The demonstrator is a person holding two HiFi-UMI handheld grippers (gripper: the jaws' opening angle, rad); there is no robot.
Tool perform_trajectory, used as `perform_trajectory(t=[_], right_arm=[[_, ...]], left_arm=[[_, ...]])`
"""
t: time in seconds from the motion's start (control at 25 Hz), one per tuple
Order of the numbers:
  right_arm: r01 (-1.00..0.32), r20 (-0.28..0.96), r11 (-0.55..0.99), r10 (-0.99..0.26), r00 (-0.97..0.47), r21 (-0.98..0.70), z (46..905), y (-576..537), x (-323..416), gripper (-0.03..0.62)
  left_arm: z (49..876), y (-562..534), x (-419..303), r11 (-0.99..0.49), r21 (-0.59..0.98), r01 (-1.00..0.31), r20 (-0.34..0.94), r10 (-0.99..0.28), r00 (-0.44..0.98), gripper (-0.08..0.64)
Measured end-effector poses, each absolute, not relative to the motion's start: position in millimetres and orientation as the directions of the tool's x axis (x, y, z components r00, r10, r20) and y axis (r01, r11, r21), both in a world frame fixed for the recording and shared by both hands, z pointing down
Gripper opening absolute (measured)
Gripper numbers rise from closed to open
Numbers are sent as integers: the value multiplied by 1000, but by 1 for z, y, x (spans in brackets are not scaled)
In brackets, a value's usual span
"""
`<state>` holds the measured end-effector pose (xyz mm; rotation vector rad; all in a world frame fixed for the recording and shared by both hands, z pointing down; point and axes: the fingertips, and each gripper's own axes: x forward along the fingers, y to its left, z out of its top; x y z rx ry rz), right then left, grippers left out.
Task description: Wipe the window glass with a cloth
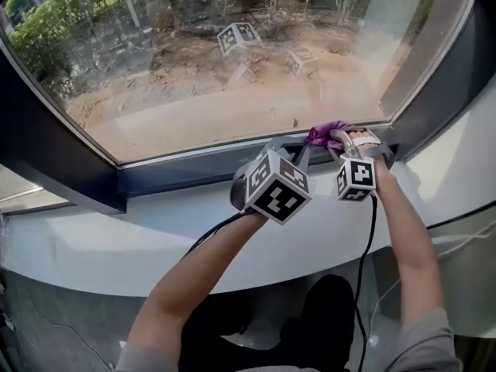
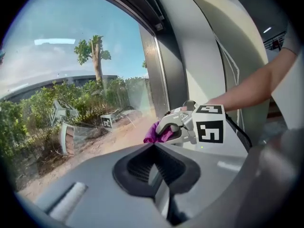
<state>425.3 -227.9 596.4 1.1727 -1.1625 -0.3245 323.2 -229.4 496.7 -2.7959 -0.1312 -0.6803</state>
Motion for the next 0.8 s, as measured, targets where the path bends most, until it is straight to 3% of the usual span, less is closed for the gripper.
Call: perform_trajectory(t=[0.12, 0.28, 0.52, 0.8], right_arm=[[-387, 596, 458, -679, 428, 800, 604, -225, 422, 97], [-390, 555, 412, -727, 404, 824, 586, -210, 419, 98], [-342, 312, 175, -860, 404, 923, 516, -179, 422, 98], [-286, 3, -114, -925, 380, 951, 379, -164, 431, 100]], left_arm=[[496, -228, 321, -975, -168, 148, 448, 58, 892, 0], [490, -222, 332, -979, -158, 130, 432, 50, 900, 0], [475, -209, 349, -975, -209, 77, 382, -9, 924, 0], [393, -187, 370, -936, -352, 4, 280, -102, 955, 0]])
